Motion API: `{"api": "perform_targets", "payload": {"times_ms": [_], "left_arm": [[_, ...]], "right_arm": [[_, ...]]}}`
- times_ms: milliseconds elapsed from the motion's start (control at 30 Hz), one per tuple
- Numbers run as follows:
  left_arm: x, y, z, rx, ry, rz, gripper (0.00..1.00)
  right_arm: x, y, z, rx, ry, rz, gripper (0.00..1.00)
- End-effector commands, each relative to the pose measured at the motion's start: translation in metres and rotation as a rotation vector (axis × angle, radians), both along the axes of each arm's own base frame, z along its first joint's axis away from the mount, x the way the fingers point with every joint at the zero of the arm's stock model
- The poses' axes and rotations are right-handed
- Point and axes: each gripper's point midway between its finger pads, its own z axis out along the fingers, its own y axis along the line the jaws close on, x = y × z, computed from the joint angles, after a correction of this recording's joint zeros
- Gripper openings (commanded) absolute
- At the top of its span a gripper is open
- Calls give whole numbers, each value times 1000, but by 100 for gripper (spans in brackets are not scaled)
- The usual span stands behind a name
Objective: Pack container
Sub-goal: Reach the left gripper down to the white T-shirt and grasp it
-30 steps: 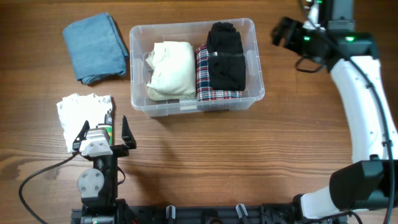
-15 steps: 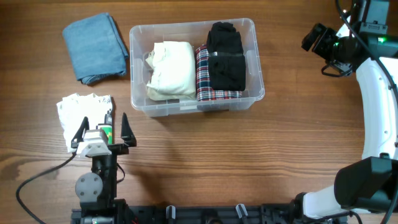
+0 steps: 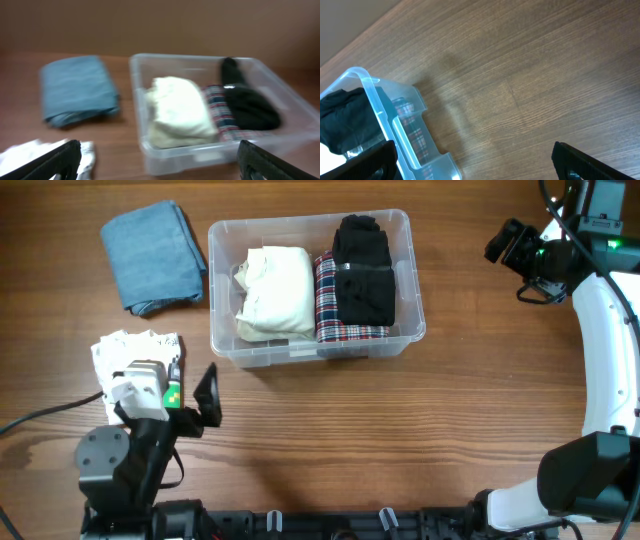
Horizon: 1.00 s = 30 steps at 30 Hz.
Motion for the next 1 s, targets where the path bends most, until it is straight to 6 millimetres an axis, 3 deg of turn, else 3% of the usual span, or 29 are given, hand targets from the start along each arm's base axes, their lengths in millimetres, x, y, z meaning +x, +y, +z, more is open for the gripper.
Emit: {"api": "perform_targets", "payload": {"times_ms": [0,133,267,533,700,967], "left_arm": [[-19,-51,11,-99,3,-301,100],[-19,-50,8,-150,38,-279,100],[-8,-33,2,-255,95,-126,100],[30,35,-67,-477,389,376,100],[43,65,-92,-498,475,498,100],[57,82,-106,-487,488,562,100]], "right_arm": [[5,-7,6,-42,-22,-8,100],[7,-12,8,-53,-32,-33,100],[4,-21,5,-45,-20,-66,100],[0,-34,-13,-31,37,-107,100],[1,-34,-17,-30,47,-105,100],[1,-34,-18,-29,50,-105,100]]}}
